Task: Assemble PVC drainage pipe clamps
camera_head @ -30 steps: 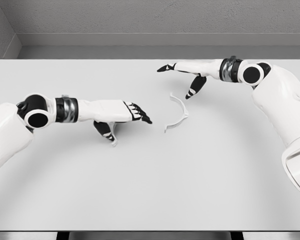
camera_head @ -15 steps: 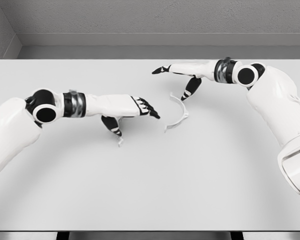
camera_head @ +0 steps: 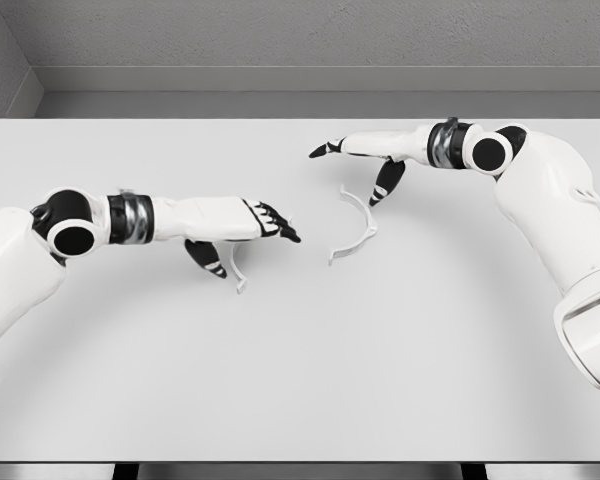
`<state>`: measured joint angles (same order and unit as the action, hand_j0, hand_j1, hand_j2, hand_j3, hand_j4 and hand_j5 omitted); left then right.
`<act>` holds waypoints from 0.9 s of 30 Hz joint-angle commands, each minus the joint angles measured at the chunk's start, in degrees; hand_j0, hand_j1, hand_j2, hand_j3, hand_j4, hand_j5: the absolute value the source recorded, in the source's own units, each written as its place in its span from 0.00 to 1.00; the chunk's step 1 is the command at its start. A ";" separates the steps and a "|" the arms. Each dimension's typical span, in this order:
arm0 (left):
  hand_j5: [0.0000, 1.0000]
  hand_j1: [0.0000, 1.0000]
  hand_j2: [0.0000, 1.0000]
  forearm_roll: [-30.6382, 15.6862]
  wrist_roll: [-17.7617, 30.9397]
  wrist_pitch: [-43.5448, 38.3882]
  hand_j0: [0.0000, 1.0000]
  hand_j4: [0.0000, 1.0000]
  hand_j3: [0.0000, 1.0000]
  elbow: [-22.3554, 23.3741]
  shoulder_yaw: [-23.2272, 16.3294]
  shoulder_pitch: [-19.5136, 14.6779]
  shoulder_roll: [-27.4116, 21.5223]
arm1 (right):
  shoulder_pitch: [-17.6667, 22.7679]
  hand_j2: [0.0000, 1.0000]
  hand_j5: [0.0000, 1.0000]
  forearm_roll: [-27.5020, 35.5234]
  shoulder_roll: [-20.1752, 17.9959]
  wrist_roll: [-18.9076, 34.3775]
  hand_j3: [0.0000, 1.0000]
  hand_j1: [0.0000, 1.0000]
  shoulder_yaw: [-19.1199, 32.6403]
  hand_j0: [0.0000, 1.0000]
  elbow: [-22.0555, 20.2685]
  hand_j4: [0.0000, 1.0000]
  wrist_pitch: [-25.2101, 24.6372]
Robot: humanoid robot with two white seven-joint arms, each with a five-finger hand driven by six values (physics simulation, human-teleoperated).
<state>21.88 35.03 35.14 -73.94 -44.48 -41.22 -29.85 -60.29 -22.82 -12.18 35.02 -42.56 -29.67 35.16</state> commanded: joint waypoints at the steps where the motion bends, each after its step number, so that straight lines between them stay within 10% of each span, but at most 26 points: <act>1: 1.00 1.00 1.00 0.18 -0.03 -0.14 1.00 1.00 1.00 1.43 0.10 0.00 1.37 | 0.00 1.00 1.00 0.23 0.05 -0.02 1.00 1.00 0.20 1.00 -0.13 1.00 -0.16; 27: 1.00 1.00 1.00 2.47 -0.03 -0.14 1.00 1.00 1.00 3.45 0.54 -0.70 4.62 | -2.37 1.00 1.00 -2.93 0.22 -0.02 1.00 1.00 0.37 1.00 0.49 1.00 -0.16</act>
<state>24.71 35.03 35.14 -70.47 -44.02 -41.92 -25.50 -62.67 -24.39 -12.06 35.01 -42.58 -29.21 35.10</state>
